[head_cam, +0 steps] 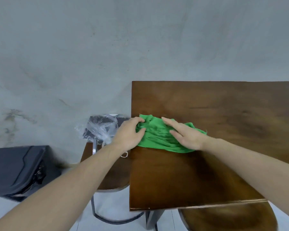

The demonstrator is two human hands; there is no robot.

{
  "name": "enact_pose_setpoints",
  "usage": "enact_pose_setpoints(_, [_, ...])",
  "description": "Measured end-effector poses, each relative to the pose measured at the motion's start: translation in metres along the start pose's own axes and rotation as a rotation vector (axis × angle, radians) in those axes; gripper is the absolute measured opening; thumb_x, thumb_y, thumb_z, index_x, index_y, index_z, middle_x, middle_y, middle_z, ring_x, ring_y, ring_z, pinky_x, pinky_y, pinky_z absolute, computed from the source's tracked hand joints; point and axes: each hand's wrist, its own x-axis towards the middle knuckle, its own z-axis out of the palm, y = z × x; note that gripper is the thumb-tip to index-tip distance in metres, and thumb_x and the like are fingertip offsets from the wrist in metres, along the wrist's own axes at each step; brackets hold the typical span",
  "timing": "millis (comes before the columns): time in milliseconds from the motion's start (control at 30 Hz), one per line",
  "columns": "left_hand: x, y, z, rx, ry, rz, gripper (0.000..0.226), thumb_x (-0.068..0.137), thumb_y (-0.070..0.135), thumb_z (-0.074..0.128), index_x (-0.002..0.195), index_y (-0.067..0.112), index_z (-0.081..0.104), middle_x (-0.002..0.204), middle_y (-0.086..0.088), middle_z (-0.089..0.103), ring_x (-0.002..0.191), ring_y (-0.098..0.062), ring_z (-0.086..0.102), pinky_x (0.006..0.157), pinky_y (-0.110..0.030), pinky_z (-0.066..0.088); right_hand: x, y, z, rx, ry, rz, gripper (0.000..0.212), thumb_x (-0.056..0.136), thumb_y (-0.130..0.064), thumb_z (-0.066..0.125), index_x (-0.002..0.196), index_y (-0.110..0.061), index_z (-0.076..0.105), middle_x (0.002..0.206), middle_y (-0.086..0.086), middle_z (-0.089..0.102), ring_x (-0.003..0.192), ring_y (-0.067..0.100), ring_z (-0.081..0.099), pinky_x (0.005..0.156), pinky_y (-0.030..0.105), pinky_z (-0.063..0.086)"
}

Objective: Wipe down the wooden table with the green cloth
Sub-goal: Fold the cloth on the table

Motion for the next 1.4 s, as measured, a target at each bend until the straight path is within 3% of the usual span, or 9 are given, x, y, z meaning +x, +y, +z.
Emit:
enact_pose_setpoints(233, [0.013, 0.015, 0.003, 0.117, -0.032, -0.034, 0.055, 0.095, 0.050, 0.049, 0.146, 0.033, 0.040, 0.111, 0.003, 0.062, 0.107, -0.022, 0.061, 0.087, -0.041, 0.051, -0.040, 0.032, -0.020, -0.206, 0.218, 0.347, 0.047, 0.102, -0.030, 0.044, 0.150, -0.029, 0.041, 0.149, -0.003, 0.047, 0.133, 0.023, 0.041, 0.110, 0.041, 0.037])
enact_pose_setpoints(333, [0.029, 0.015, 0.000, 0.204, -0.162, -0.112, 0.063, 0.094, 0.057, 0.048, 0.151, 0.036, 0.033, 0.131, -0.005, 0.062, 0.115, -0.025, 0.060, 0.089, -0.038, 0.051, -0.029, 0.039, -0.029, -0.107, 0.281, 0.462, 0.063, 0.097, -0.048, 0.052, 0.153, -0.025, 0.035, 0.139, 0.002, 0.051, 0.125, 0.024, 0.050, 0.103, 0.041, 0.044])
enact_pose_setpoints(500, [0.050, 0.004, -0.009, 0.243, -0.252, 0.045, 0.017, 0.089, 0.050, 0.063, 0.099, 0.036, 0.066, 0.115, 0.003, 0.049, 0.105, -0.019, 0.056, 0.095, -0.037, 0.046, 0.004, 0.048, -0.043, -0.109, 0.287, 0.578, 0.061, 0.090, -0.072, 0.046, 0.136, -0.034, 0.058, 0.136, 0.006, 0.053, 0.131, 0.031, 0.042, 0.104, 0.046, 0.041])
enact_pose_setpoints(600, [0.055, 0.000, -0.017, 0.110, -0.300, 0.109, 0.013, 0.094, 0.040, 0.060, 0.083, 0.034, 0.055, 0.094, 0.009, 0.056, 0.089, -0.014, 0.059, 0.083, -0.035, 0.047, 0.025, 0.056, -0.048, -0.061, 0.296, 0.532, 0.025, 0.084, -0.057, 0.067, 0.100, -0.038, 0.068, 0.117, 0.002, 0.058, 0.120, 0.029, 0.046, 0.100, 0.041, 0.043])
enact_pose_setpoints(700, [0.065, 0.008, -0.027, -0.107, -0.160, -0.059, 0.026, 0.098, 0.043, 0.052, 0.087, 0.019, 0.050, 0.067, 0.003, 0.050, 0.061, -0.014, 0.047, 0.062, -0.033, 0.039, 0.037, 0.058, -0.060, 0.203, 0.359, 0.479, 0.016, 0.086, -0.026, 0.069, 0.077, -0.021, 0.056, 0.082, -0.003, 0.059, 0.086, 0.023, 0.055, 0.067, 0.030, 0.045])
enact_pose_setpoints(933, [0.085, 0.010, -0.063, -0.404, -0.116, -0.296, 0.031, 0.088, 0.040, 0.070, 0.093, 0.014, 0.055, 0.081, -0.006, 0.068, 0.066, -0.019, 0.067, 0.057, -0.030, 0.051, 0.030, 0.083, -0.093, 0.623, 0.573, 0.478, 0.018, 0.089, 0.000, 0.055, 0.094, -0.017, 0.057, 0.099, 0.008, 0.061, 0.082, 0.023, 0.057, 0.072, 0.035, 0.048])
enact_pose_setpoints(1133, [0.089, 0.011, -0.085, -0.278, -0.353, -0.435, 0.050, 0.085, 0.051, 0.070, 0.105, 0.005, 0.070, 0.097, -0.013, 0.075, 0.090, -0.028, 0.073, 0.083, -0.037, 0.058, 0.013, 0.084, -0.117, 0.867, 0.586, 0.465, 0.018, 0.088, -0.013, 0.070, 0.102, -0.023, 0.076, 0.107, 0.004, 0.073, 0.098, 0.020, 0.067, 0.085, 0.035, 0.056])
enact_pose_setpoints(1267, [0.086, 0.034, -0.086, -0.046, -0.028, -0.414, 0.044, 0.092, 0.053, 0.058, 0.080, 0.013, 0.070, 0.084, -0.009, 0.071, 0.084, -0.027, 0.068, 0.068, -0.030, 0.048, 0.013, 0.063, -0.123, 0.737, 0.737, 0.356, 0.017, 0.090, -0.019, 0.071, 0.106, -0.022, 0.076, 0.106, -0.001, 0.074, 0.095, 0.013, 0.067, 0.084, 0.032, 0.056])
enact_pose_setpoints(1400, [0.088, 0.068, -0.083, -0.742, -0.110, -0.607, 0.047, 0.096, 0.045, 0.057, 0.108, 0.000, 0.063, 0.092, -0.019, 0.071, 0.076, -0.030, 0.071, 0.067, -0.036, 0.058, 0.021, 0.008, -0.116, 0.624, 0.705, 0.194, 0.041, 0.084, -0.026, 0.073, 0.121, -0.039, 0.061, 0.090, 0.000, 0.073, 0.065, 0.025, 0.066, 0.067, 0.042, 0.059])
